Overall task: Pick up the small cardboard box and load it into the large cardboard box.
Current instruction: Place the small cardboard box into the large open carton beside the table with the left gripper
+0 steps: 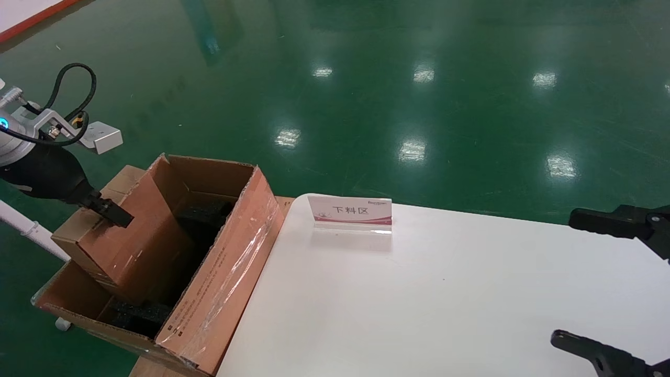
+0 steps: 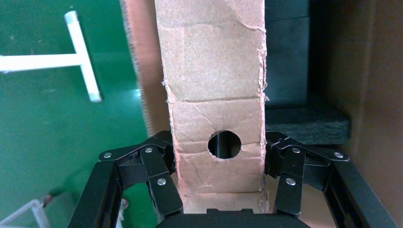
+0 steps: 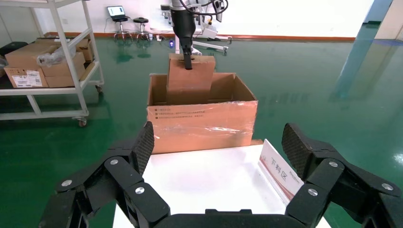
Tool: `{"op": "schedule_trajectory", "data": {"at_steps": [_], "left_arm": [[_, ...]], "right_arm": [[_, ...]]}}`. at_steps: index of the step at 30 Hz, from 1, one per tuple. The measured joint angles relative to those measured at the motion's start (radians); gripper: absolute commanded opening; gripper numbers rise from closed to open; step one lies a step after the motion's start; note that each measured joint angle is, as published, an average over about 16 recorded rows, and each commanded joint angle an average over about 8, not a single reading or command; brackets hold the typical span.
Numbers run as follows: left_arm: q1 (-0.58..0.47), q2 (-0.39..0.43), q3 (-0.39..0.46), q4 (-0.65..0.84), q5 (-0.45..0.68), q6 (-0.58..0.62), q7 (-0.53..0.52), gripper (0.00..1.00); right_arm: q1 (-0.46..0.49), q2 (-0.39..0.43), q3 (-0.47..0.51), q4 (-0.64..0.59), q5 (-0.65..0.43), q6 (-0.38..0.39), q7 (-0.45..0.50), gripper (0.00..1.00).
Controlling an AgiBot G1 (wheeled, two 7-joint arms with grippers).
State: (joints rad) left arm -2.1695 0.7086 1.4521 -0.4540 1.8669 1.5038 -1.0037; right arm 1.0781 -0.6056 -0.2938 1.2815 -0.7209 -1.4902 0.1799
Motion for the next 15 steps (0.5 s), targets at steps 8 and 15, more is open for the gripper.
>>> {"op": "schedule_trajectory", "data": {"at_steps": [8,15], "left_arm": [[0.027,-0.007,0.013,-0.029,0.025,-0.034,-0.046,0.0],[0.05,-0.016,0.017,-0.053,0.036,-0.063,-0.088,0.0]], "right_arm": [[0.0,0.0,0.0,0.0,0.0,0.0,0.0,1.0],[0.0,0.0,-0.001,0.0,0.001,0.0,0.0,1.0]]}}
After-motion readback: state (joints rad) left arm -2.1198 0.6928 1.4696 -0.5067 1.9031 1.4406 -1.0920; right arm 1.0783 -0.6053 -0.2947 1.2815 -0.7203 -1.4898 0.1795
